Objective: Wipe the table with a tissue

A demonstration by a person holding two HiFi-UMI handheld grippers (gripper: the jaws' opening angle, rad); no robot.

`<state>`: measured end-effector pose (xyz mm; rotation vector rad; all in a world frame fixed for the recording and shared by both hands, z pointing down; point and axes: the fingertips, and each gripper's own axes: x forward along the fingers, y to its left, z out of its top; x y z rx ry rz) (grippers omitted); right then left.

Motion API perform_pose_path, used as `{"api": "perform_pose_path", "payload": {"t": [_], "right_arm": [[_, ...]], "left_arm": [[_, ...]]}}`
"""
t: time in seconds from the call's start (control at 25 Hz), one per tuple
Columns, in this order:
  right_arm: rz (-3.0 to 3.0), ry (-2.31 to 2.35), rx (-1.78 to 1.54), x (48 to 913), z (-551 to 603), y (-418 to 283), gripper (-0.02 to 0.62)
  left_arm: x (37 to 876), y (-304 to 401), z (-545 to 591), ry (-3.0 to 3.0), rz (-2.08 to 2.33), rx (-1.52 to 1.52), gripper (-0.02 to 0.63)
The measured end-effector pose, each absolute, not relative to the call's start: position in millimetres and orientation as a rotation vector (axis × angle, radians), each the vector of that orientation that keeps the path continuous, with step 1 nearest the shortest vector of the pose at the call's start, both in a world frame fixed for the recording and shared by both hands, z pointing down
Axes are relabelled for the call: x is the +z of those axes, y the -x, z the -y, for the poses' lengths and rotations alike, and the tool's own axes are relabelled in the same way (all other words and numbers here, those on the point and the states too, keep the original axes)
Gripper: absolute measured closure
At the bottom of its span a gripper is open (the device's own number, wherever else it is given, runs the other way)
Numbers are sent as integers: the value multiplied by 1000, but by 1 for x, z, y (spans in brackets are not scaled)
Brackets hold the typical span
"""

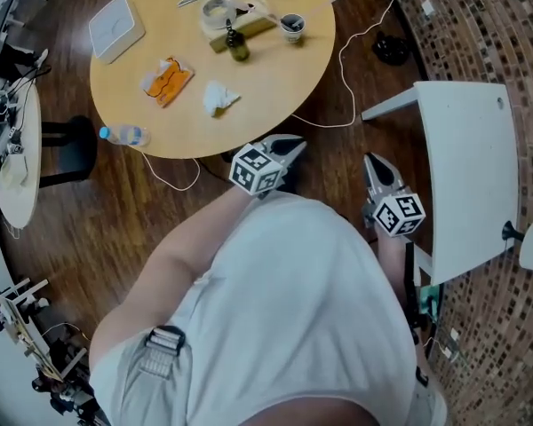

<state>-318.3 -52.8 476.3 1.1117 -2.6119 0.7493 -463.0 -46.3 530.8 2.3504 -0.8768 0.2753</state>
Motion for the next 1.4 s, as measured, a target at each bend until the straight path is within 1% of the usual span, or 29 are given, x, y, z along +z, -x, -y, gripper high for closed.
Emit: {"api": "perform_pose_path", "payload": {"t": [0.12,0.24,0.28,0.44,0.52,0.6,0.72,0.8,0.88,0.92,1.0,1.04,1.08,1.16,1.2,1.28,1.4], "right_arm": [[2618,-1071,731,477,66,334,577],[2629,-1024,730,478,77,354,577],[2631,-1006,731,478,79,361,577],[2641,-960,725,476,90,382,577],[2640,-953,720,474,95,386,577],[2632,-957,717,474,99,385,577],[2610,-1004,737,475,98,375,577],[2584,-1058,758,477,96,361,577],[2557,-1113,777,479,95,344,577],[2544,-1143,786,479,94,336,577],[2520,-1203,804,481,92,321,577],[2509,-1230,811,482,90,314,577],[2500,-1252,817,482,89,308,577],[2486,-1289,828,482,88,298,577],[2480,-1304,833,482,88,295,577],[2472,-1332,839,483,89,290,577],[2468,-1370,838,482,89,282,577]], "left_arm": [[537,490,55,-2327,959,273,600],[550,538,65,-2245,1132,320,598],[555,557,68,-2210,1196,339,567],[572,646,88,-2078,1458,465,475],[576,686,105,-2015,1567,542,404],[584,718,119,-1951,1634,632,349],[609,743,127,-1876,1625,805,314],[626,749,130,-1833,1597,873,307],[639,751,133,-1801,1572,903,318],[645,752,133,-1786,1551,922,341],[658,757,127,-1724,1509,976,366],[663,762,122,-1685,1504,1001,402],[663,764,121,-1672,1508,1006,455],[658,757,125,-1705,1499,974,518],[659,755,123,-1705,1485,961,534],[658,748,123,-1717,1472,905,552],[646,721,132,-1816,1446,779,554]]}}
